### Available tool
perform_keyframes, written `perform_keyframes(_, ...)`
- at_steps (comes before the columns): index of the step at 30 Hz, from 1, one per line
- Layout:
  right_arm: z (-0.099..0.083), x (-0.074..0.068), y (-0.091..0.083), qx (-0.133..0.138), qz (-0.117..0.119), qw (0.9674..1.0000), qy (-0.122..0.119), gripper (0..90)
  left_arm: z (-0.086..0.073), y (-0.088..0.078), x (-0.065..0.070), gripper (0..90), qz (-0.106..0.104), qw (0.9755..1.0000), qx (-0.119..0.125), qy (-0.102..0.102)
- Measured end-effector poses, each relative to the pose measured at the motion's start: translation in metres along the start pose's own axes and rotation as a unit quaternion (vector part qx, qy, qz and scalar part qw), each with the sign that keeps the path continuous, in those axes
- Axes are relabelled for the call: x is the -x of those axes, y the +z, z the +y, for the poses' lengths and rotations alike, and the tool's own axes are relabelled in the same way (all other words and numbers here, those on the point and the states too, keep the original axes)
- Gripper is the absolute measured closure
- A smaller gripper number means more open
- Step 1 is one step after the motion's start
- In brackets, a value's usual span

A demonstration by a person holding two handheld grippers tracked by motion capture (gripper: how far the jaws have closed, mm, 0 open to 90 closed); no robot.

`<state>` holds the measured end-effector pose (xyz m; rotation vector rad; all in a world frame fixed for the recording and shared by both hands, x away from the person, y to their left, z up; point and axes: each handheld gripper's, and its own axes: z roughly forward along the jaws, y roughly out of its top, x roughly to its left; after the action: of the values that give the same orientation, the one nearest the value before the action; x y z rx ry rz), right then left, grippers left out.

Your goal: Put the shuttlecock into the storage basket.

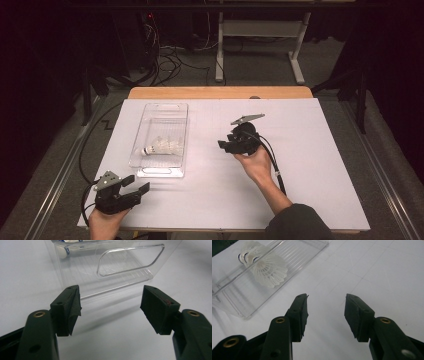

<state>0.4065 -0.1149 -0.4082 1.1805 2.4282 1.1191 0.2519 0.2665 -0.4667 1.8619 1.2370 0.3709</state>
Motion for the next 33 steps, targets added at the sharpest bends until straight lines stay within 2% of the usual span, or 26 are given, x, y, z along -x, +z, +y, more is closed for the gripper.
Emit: perform_keyframes(33,-0.018,0.021,-0.019,0.007,-0.019,0.9996,0.02,53.9,0.0,0.0,-0.001,32.9,0.0,1.0,0.0,-0.003)
